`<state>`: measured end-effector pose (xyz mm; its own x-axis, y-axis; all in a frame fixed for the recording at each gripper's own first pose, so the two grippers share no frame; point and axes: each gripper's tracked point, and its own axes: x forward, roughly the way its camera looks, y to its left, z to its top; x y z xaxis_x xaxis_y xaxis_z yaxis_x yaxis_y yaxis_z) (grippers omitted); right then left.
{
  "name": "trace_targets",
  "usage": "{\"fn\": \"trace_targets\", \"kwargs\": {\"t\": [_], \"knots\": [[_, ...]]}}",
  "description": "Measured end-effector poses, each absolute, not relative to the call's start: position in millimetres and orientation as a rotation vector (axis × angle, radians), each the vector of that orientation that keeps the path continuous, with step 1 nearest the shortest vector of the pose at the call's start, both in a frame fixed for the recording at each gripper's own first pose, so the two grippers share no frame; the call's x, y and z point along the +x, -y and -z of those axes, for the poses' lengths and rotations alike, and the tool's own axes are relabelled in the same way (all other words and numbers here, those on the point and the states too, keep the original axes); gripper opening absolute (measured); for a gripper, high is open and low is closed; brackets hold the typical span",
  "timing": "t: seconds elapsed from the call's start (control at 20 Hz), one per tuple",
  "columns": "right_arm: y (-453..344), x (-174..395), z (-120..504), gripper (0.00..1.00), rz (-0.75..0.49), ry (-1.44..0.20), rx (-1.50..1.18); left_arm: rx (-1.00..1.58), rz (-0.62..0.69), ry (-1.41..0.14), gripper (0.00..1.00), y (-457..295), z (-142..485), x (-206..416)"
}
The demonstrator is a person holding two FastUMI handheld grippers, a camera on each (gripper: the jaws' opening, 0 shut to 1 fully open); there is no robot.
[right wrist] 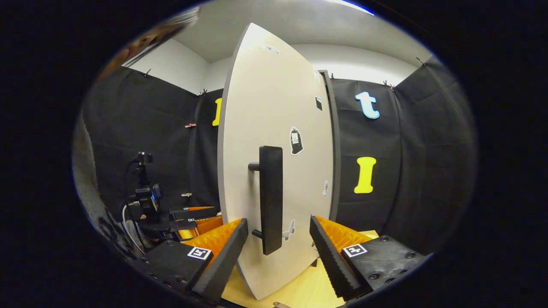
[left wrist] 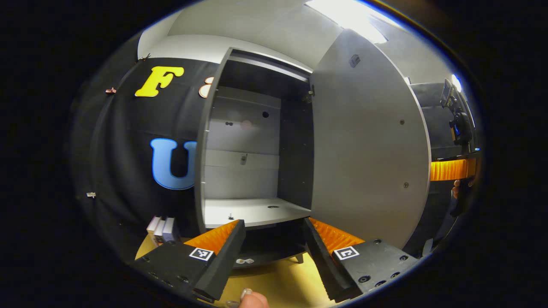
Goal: Open the cabinet door with the right hand, grasp the bottle in the cabinet with the left hand and place it on the coaster, then close the cabinet door with the right hand.
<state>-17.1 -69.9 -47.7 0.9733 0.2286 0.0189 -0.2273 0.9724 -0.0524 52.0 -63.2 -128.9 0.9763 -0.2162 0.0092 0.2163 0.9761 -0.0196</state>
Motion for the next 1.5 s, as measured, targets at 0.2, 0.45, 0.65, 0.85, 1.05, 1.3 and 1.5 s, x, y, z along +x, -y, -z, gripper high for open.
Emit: {"fn": "trace_targets", "kwargs": {"t": [0.2,0.45,0.65,0.85,1.05,1.3,1.5], "knots": [[22,6,67,0.95,-0.298,-0.006,-0.076,-0.009,0.151,0.014,0.87,21,124,38],[-24,26,83,0.98,-0.385,-0.017,-0.131,0.020,0.075,0.029,0.86,-23,113,18],[-26,31,83,0.98,-0.396,-0.022,-0.092,0.018,0.035,0.022,0.86,-40,109,7],[-13,42,86,0.98,-0.352,-0.013,-0.092,-0.026,0.029,-0.009,0.87,-38,103,1],[33,67,79,0.98,-0.213,0.019,-0.120,-0.067,0.032,0.019,0.87,-12,79,2],[71,83,64,0.98,-0.136,0.082,-0.107,-0.071,0.027,0.030,0.87,31,68,16],[89,90,39,0.97,-0.125,0.153,-0.112,-0.119,0.051,0.027,0.87,59,65,25]]}}
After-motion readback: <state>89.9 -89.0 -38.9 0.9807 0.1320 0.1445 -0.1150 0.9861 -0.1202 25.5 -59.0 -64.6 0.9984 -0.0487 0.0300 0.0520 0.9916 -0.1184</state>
